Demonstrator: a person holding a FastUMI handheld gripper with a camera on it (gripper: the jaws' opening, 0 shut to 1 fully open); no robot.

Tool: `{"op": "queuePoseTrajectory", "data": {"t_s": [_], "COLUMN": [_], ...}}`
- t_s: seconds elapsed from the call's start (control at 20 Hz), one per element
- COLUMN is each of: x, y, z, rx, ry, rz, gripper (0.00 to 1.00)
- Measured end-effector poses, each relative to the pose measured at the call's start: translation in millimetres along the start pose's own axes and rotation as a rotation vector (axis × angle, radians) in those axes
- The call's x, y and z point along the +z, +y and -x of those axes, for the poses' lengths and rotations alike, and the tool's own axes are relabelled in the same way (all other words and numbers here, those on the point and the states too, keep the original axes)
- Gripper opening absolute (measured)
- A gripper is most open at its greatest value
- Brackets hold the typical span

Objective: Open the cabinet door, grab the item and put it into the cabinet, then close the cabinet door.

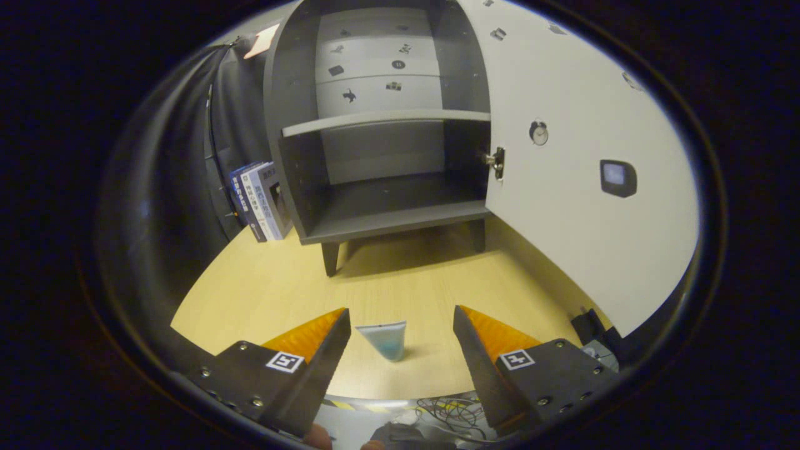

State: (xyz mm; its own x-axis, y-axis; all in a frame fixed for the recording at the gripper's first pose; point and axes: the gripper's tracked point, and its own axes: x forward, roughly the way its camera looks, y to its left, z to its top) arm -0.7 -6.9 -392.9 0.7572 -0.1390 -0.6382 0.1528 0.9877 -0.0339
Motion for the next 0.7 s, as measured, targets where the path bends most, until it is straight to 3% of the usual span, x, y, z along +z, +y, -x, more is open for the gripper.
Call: {"op": "queuePoseTrajectory", "data": {"t_s": [0.55,0.7], "x": [-58.2,-64.0], "y": [18.0,25.0], "z": [-75.8,-91.4], "rx": [0.037,0.042], "ry": [0.201,0.234], "rz": [-0.022,0.013], "gripper": [0.98,0.55]}}
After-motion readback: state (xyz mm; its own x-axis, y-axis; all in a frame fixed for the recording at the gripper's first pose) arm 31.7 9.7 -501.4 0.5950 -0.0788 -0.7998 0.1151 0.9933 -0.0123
